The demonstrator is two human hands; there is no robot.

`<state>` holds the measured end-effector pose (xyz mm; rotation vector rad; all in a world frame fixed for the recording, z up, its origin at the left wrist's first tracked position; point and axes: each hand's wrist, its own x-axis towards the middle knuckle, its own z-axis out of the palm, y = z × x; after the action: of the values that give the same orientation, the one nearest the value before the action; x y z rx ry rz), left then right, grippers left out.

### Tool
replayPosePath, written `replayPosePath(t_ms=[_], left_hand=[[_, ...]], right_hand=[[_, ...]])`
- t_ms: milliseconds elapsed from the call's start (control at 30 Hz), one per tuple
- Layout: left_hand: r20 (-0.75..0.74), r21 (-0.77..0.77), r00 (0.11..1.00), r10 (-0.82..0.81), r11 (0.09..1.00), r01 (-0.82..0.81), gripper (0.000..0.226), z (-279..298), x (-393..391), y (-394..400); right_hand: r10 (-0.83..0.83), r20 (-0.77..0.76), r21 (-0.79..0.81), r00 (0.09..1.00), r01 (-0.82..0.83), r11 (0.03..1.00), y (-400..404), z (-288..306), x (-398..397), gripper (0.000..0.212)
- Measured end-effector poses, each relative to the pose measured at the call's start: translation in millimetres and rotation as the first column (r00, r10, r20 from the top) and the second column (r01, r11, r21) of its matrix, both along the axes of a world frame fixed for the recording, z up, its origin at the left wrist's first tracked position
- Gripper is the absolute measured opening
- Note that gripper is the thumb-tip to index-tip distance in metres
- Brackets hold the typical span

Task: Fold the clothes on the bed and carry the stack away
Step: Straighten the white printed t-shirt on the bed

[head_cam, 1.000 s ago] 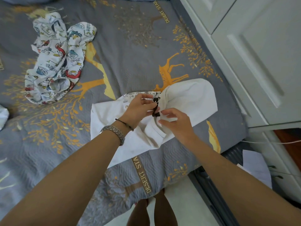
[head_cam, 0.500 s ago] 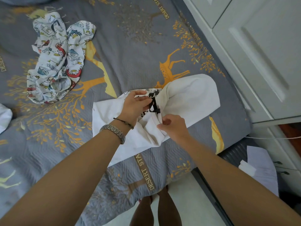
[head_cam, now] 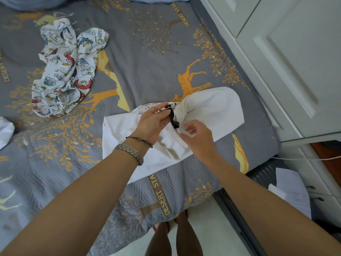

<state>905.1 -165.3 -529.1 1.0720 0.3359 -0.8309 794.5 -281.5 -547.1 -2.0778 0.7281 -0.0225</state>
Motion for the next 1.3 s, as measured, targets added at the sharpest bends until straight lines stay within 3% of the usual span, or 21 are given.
replayPosePath(t_ms=[100,233,400,467,533,633,700,767,833,1033,1167,1300], left_hand=[[0.038,-0.014,0.999,-0.021,1.000,0.022,0.030,1,-7,1],[0.021,-0.043,0.999,-0.029,0.999,0.030,0.021,3,-13,4],[0.050,-0.043,0.998,-0.044,0.998,0.046,0.022,3,-17,9],[0.110,0.022,0.989,-0.100,0.995,0.098,0.021,3,-18,11],[0.227,0.204,0.949,-0.221,0.963,0.175,0.022,3,-18,10],[0.464,0.481,0.775,-0.430,0.856,0.188,0.029,4,-13,5],[0.597,0.593,0.553,-0.581,0.784,0.183,0.039,4,-6,1],[0.635,0.679,0.308,-0.709,0.702,0.215,0.042,5,1,-4],[0.621,0.709,0.204,-0.757,0.653,0.266,0.034,6,5,-10],[0.590,0.688,0.255,-0.766,0.642,0.339,0.015,4,1,-31],[0.609,0.666,0.289,-0.739,0.674,0.319,0.013,-4,-3,-38],[0.615,0.658,0.253,-0.747,0.663,0.358,0.014,-10,-2,-44]], right_hand=[[0.024,0.105,0.069,0.994,-0.032,0.997,4,10,8,0.034],[0.142,0.101,0.077,0.985,-0.150,0.986,5,16,16,0.021],[0.127,0.151,0.000,0.980,-0.128,0.992,-2,19,13,0.010],[0.098,0.132,0.005,0.986,-0.099,0.995,-5,19,12,0.011],[0.097,0.133,-0.010,0.986,-0.097,0.995,-8,19,10,0.010],[0.128,0.150,-0.042,0.980,-0.124,0.991,-14,23,6,0.005],[0.155,0.147,-0.059,0.977,-0.147,0.987,-21,22,3,0.010],[0.156,0.144,-0.034,0.977,-0.153,0.988,-29,22,-1,0.013],[0.116,0.153,0.009,0.981,-0.119,0.993,-36,21,-5,0.016],[-0.138,0.127,0.236,0.982,0.105,0.966,-43,19,-14,0.013],[-0.330,0.030,0.448,0.944,0.282,0.849,-37,11,-16,0.015],[-0.395,-0.032,0.594,0.918,0.335,0.731,-29,-1,-17,0.020]])
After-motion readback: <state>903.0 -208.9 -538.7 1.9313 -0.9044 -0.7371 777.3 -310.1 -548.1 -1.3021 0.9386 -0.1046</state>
